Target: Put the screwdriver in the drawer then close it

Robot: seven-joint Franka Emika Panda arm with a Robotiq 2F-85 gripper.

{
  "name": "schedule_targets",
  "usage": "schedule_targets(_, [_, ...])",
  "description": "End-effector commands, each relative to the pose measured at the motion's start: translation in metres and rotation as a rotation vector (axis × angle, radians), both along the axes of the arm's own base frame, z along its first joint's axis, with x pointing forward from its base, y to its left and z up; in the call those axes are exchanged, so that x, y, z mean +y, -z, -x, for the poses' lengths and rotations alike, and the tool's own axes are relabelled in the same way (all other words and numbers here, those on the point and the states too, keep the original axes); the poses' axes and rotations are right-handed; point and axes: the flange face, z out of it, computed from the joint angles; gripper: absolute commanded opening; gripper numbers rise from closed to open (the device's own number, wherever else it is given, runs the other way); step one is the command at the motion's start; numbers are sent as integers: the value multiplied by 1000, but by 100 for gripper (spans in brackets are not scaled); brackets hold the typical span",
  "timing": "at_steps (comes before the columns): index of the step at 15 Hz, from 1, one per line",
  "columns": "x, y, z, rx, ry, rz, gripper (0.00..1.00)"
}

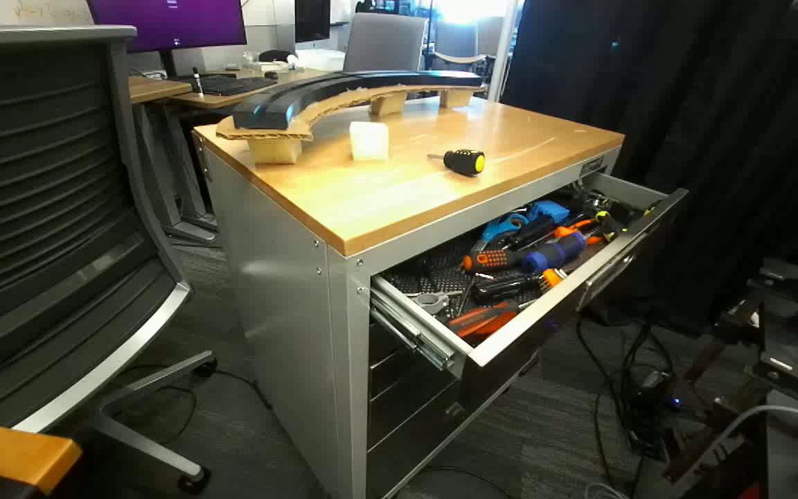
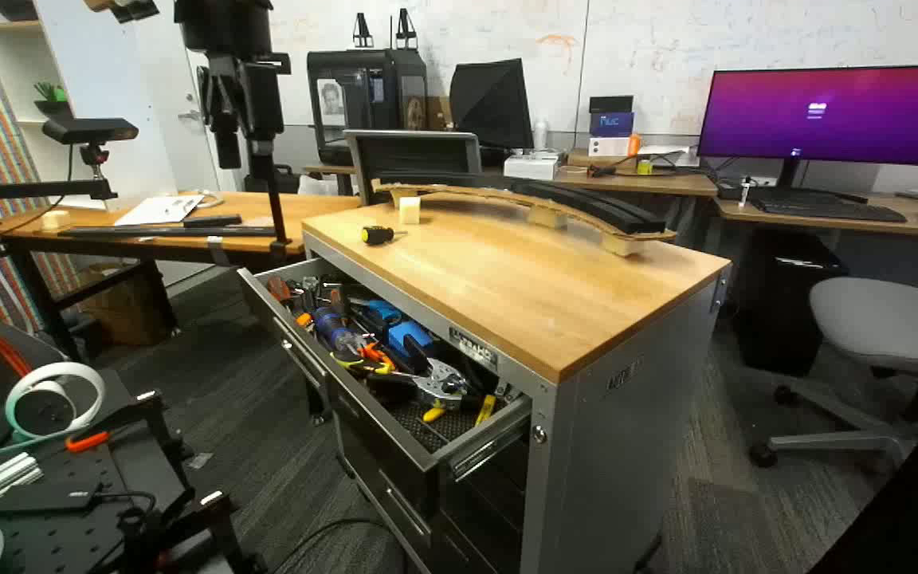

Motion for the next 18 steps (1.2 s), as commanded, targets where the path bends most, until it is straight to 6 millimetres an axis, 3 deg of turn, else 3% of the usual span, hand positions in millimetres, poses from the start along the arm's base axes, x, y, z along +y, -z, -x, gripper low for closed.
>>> schedule_targets(1, [0, -1, 0, -1, 0, 0, 100])
schedule_targets(14, [0, -3, -1, -4, 0, 0, 100])
schedule_targets(15, [1, -3, -5, -23, 7, 4, 100])
schedule_targets(18, [33, 15, -44, -98, -16, -65, 100])
